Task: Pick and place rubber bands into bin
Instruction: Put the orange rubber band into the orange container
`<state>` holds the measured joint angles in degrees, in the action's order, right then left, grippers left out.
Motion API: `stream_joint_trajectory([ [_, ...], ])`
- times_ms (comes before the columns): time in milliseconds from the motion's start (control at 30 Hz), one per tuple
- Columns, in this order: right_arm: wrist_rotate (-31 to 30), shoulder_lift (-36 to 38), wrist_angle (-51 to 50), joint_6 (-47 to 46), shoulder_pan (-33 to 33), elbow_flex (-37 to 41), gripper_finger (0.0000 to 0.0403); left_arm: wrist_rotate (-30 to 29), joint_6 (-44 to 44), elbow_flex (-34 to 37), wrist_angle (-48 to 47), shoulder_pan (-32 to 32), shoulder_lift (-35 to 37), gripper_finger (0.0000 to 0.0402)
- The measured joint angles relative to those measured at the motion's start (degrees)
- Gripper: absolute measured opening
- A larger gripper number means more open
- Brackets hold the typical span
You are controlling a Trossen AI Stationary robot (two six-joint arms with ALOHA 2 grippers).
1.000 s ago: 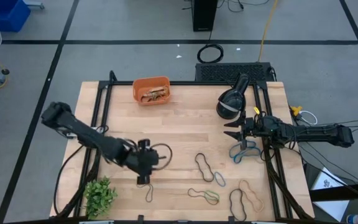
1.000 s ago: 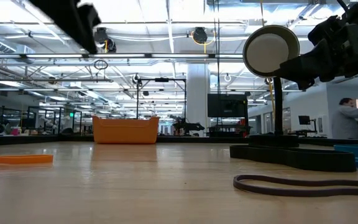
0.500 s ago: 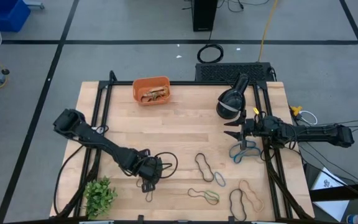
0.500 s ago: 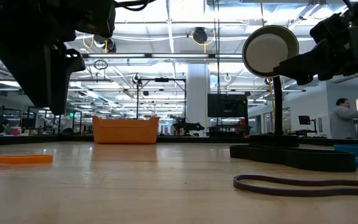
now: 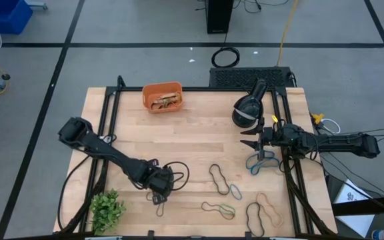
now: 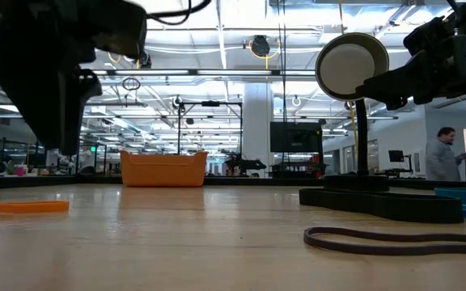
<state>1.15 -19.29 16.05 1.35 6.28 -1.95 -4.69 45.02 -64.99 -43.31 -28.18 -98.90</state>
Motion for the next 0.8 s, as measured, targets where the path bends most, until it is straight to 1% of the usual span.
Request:
stream_joint_trajectory([
  [200,0.0,0.0,0.0,0.0,0.0,0.0,0.0155,3.4,4.0,0.0,0.1,0.1,-4.3,0.0202],
  [433,0.0,0.0,0.0,0.0,0.0,0.0,0.0155,3.4,5.1,-0.2,0.1,0.4,-8.3,0.0203],
  [800,-0.1,0.0,0.0,0.0,0.0,0.0,0.0155,4.7,3.0,-0.2,0.2,1.6,-9.2,0.0202],
])
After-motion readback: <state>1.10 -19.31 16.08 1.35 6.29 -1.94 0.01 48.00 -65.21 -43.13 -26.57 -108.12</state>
